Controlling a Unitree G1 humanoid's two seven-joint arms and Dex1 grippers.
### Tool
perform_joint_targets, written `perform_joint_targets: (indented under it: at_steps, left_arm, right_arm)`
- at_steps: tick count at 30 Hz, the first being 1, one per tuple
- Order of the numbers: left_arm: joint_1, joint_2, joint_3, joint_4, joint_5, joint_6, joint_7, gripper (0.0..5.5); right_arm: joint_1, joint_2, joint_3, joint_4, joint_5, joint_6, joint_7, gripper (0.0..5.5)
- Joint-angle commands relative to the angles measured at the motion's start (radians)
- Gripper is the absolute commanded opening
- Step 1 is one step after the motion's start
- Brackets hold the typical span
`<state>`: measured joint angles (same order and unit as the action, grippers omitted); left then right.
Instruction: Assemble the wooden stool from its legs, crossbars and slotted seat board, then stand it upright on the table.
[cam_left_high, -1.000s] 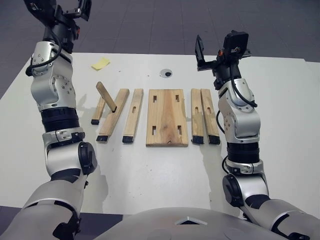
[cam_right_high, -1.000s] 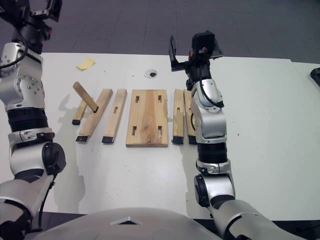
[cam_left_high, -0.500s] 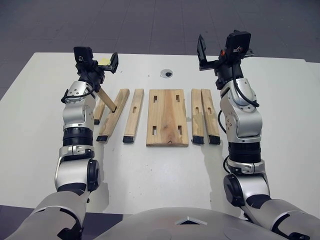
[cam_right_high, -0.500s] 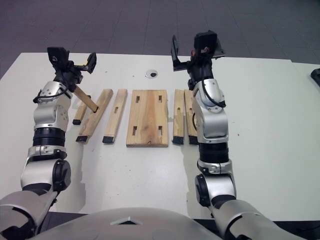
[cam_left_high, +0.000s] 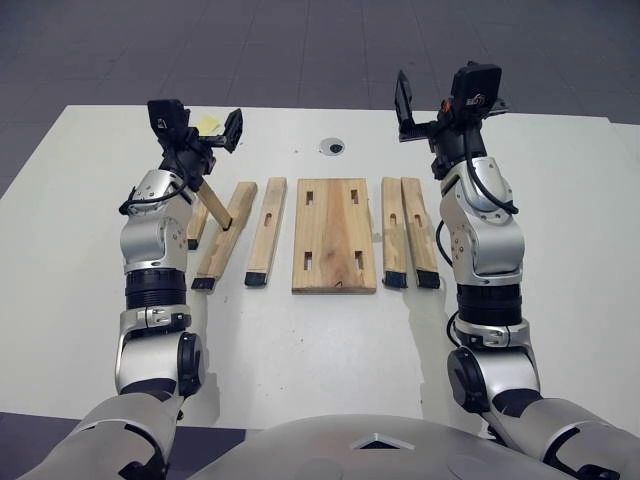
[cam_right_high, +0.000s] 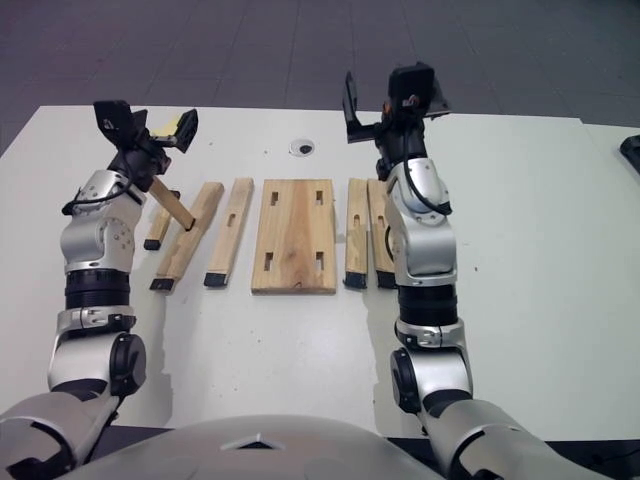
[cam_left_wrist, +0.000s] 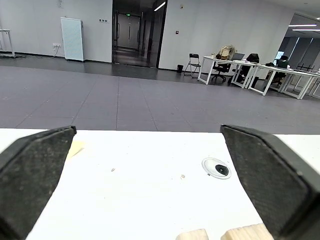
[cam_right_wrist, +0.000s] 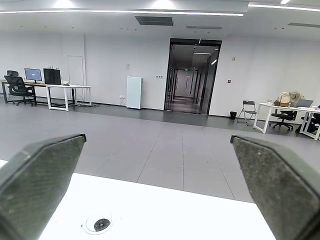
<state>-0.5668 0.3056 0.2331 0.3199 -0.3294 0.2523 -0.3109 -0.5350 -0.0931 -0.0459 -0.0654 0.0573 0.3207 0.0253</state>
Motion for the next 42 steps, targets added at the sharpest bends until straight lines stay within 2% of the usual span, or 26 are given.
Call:
perform_joint_targets:
  at_steps: [1, 9, 12, 17, 25, 34, 42]
  left_arm:
    - [-0.052, 0.030, 0.021, -0.024, -0.009, 0.014, 0.001, 5.37]
    - [-0.108, 0.050, 0.052, -0.058, -0.019, 0.000, 0.024, 5.37]
    - [-0.074, 0.045, 0.012, -0.036, 0.030, -0.023, 0.024, 5.37]
    - [0.007, 0.004, -0.087, 0.234, 0.142, -0.110, -0.002, 5.37]
    - [-0.025, -0.005, -0.066, 0.382, 0.133, -0.218, -0.030, 5.37]
    - [0.006, -0.013, -0.026, 0.216, 0.060, -0.194, -0.044, 5.37]
    - [0.024, -0.028, 0.038, -0.115, -0.007, -0.181, 0.047, 5.37]
  right_arm:
    - [0.003, 0.003, -0.007, 0.007, 0.000, -0.005, -0.004, 5.40]
    - [0.002, 0.004, -0.008, 0.005, 0.000, -0.007, -0.007, 5.40]
    - [0.008, 0.003, -0.011, -0.003, 0.000, -0.006, -0.010, 5.40]
    - [0.006, 0.003, -0.011, 0.005, -0.001, -0.010, -0.013, 5.40]
    - [-0.005, -0.014, -0.017, 0.020, 0.004, -0.009, 0.002, 5.40]
    - [0.005, -0.014, -0.014, 0.016, 0.000, -0.004, 0.004, 5.40]
    - [0.034, -0.009, -0.013, 0.010, -0.004, -0.008, -0.002, 5.40]
